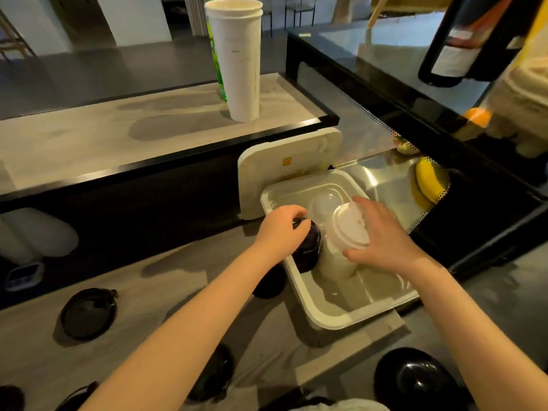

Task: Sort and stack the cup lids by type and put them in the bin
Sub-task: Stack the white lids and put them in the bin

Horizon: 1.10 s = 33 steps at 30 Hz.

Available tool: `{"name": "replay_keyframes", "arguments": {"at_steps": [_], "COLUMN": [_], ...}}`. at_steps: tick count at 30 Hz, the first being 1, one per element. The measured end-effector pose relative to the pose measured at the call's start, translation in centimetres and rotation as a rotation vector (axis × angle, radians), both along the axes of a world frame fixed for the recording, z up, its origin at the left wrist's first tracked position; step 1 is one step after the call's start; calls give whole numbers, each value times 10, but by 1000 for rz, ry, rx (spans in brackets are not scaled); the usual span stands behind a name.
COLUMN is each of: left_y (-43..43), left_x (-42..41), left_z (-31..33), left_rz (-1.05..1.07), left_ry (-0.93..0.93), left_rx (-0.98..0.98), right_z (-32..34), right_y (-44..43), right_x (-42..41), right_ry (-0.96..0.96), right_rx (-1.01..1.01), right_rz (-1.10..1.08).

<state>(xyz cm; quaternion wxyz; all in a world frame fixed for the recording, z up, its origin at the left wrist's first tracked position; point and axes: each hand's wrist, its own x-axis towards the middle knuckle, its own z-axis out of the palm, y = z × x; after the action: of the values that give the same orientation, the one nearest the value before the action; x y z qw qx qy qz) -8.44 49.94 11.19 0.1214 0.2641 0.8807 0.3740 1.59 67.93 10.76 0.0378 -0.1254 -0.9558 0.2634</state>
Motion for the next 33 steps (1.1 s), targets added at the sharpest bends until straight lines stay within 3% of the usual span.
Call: {"name": "replay_keyframes", "arguments": {"at_steps": [4, 7, 12, 20, 33], "left_y": [11, 16, 18, 23, 24], "left_x": [-12, -11, -10, -11, -10], "left_z": [-20, -31, -30, -25, -28], "left_rz": [-254, -331, -384, -411, -392], "left_ry": [291, 351, 374, 337, 344], "left_rx": [-383, -610, -769, -872, -852], "right_z": [-12, -20, -34, -38, -40], "right_y": [15, 15, 19, 25, 11], "right_x": [0, -6, -19, -24, -23], "right_ry": [-91, -112, -156, -219, -258], "right_rx": [106, 172, 369, 453, 607], "right_rz": [15, 60, 147, 220, 216]}}
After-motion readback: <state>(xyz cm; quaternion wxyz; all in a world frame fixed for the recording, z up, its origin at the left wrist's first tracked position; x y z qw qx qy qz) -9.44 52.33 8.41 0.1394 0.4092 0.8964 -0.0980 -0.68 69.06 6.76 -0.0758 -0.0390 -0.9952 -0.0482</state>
